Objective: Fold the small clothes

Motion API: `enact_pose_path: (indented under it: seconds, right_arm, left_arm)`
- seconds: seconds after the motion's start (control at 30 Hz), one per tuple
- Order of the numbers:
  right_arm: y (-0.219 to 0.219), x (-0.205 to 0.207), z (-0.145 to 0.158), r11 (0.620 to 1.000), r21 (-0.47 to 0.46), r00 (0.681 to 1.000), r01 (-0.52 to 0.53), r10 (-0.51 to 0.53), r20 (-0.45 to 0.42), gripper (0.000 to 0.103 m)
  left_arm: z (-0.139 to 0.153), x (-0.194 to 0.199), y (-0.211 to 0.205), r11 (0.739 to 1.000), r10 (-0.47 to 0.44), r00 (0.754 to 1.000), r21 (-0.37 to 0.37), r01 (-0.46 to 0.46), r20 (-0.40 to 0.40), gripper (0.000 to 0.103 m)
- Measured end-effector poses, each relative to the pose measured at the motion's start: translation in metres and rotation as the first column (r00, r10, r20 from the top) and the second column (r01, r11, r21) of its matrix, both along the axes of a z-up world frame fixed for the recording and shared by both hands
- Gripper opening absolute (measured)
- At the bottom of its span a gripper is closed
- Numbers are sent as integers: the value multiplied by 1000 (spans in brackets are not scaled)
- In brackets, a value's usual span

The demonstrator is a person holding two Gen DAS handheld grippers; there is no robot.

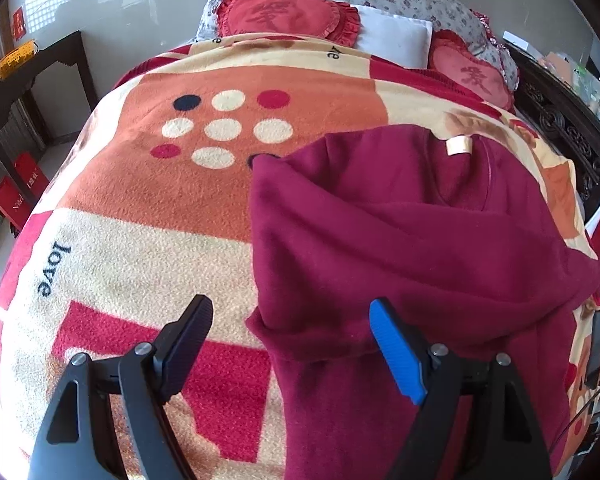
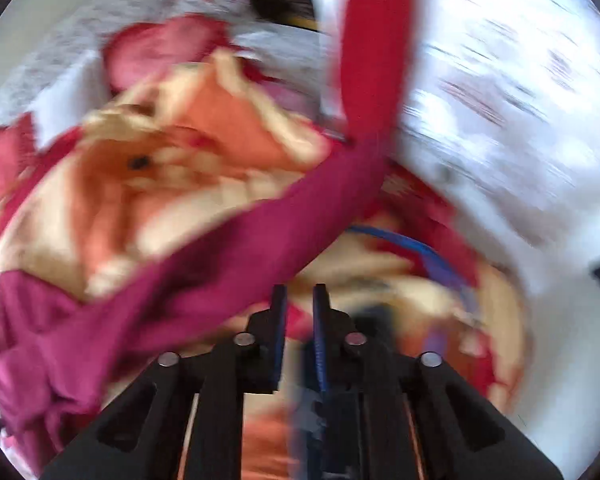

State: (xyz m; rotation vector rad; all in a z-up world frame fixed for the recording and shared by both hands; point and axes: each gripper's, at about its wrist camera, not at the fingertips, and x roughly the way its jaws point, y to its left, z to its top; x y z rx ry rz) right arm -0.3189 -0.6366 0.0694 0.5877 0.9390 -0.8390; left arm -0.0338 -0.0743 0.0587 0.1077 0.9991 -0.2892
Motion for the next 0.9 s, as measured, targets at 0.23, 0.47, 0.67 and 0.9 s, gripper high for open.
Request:
enact_pose_path:
  seconds: [0.23,0.47,0.67,0.9]
  right_arm:
    - [-5,15,19,991,116,971,-67,38,237,14]
    - [-24,78,-29,944,330,979,8,-76,191,27]
    - [-15,78,-16,972,234,977,-3,-47,207,0]
    - [64,85,89,944,-27,859,-328,310,407,0]
  left_arm:
    - [4,-7,-7,1000,-23,1000,7,23,5,84]
    - [5,-7,-1,1000,-17,1000,25,17,13,84]
    - [7,-5,5,1000,-5,1000,10,5,13,84]
    - [21,2,17,999,29,999,-32,-28,38,84]
